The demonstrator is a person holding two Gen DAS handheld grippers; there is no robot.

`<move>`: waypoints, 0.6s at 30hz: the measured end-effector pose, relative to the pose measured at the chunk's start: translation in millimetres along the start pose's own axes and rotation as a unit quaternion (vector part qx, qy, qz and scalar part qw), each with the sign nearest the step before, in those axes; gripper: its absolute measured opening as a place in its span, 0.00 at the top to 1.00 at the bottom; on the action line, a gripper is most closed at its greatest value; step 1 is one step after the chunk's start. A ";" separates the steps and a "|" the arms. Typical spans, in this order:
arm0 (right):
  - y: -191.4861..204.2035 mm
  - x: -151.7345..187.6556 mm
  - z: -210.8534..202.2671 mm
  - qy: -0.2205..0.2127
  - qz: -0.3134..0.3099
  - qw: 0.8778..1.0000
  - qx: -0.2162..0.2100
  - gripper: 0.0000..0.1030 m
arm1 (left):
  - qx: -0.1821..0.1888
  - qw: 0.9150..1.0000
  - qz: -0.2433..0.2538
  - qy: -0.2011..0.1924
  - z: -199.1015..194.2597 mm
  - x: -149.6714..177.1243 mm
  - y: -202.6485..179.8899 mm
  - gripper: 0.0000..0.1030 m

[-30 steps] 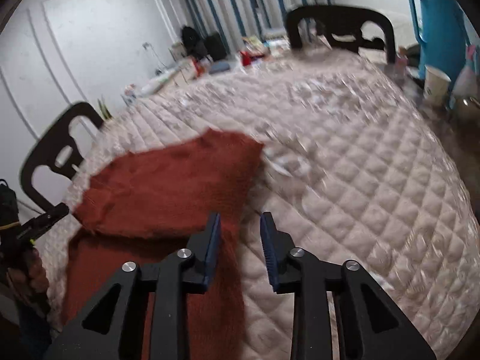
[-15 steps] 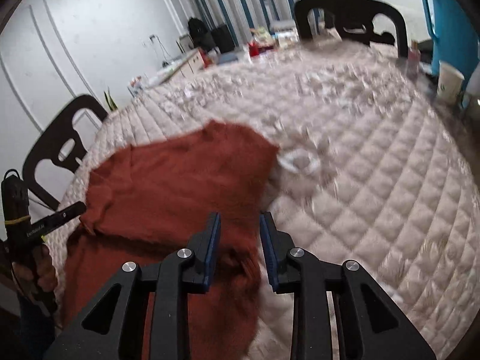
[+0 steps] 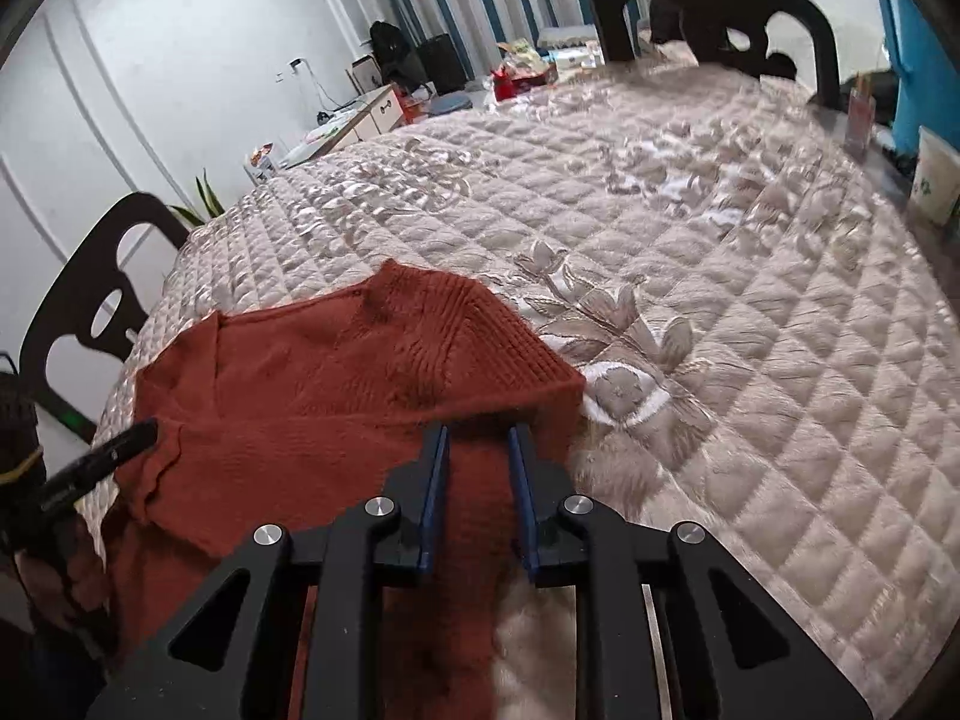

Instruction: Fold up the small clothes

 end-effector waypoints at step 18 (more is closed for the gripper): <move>35.9 38.0 -103.4 -0.041 -0.025 0.998 -0.049 0.72 | 0.004 0.998 0.055 -0.035 -92.1 32.3 -23.1 0.52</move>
Point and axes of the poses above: each gripper's, at about its wrist camera, not at the fingertips, and z roughly the way its jaws point, y to its left, x to its underside, the point moved 4 cm from there along z, roughly the way its jaws point, and after that the axes turned 11 degrees about -y, right-handed, at the moved point
